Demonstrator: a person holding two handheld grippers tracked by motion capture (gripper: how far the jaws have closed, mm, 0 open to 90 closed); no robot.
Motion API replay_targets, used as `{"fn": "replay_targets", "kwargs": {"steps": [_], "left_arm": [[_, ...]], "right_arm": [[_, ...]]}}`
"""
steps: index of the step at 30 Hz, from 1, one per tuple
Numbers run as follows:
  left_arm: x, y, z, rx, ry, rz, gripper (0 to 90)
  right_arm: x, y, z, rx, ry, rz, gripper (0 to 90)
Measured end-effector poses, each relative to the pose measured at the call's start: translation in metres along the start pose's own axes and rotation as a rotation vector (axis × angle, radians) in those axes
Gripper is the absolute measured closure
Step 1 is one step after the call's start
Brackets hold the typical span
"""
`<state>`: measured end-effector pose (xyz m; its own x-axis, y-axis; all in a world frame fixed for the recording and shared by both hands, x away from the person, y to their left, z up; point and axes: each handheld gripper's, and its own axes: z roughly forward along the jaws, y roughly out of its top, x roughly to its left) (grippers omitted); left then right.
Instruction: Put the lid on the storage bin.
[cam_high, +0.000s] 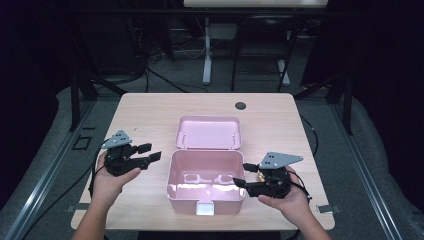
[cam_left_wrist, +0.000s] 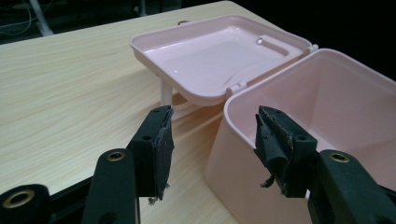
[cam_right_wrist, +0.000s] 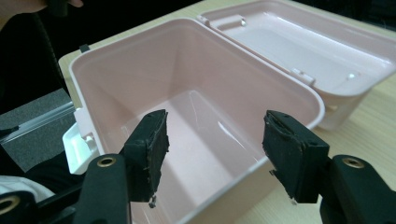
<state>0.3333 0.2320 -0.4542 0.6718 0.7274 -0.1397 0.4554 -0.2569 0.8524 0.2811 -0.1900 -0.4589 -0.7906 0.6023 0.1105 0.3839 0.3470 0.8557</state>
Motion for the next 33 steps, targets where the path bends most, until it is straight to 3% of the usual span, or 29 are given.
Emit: {"fn": "replay_targets", "kwargs": {"steps": [7, 11, 15, 21, 27, 33], "left_arm": [[-0.002, -0.004, 0.000, 0.044, 0.043, 0.012, 43.3], [-0.005, -0.004, 0.001, 0.086, 0.013, -0.001, 43.4], [-0.009, -0.004, 0.005, 0.108, 0.013, 0.025, 43.4], [-0.012, -0.005, 0.007, 0.118, 0.013, 0.034, 43.2], [-0.010, -0.006, 0.006, 0.119, 0.017, 0.022, 42.2], [-0.011, -0.005, 0.006, 0.120, 0.033, 0.029, 41.5]], "right_arm": [[-0.010, 0.003, -0.002, 0.021, -0.034, 0.020, 35.4], [-0.014, 0.002, -0.001, 0.053, -0.056, 0.010, 34.1], [-0.019, 0.001, 0.000, 0.069, -0.065, 0.028, 33.3], [-0.030, 0.000, -0.004, 0.089, -0.102, 0.067, 29.1], [-0.039, -0.001, -0.006, 0.113, -0.139, 0.074, 26.1], [-0.052, -0.004, -0.002, 0.175, -0.180, 0.068, 22.4]]}}
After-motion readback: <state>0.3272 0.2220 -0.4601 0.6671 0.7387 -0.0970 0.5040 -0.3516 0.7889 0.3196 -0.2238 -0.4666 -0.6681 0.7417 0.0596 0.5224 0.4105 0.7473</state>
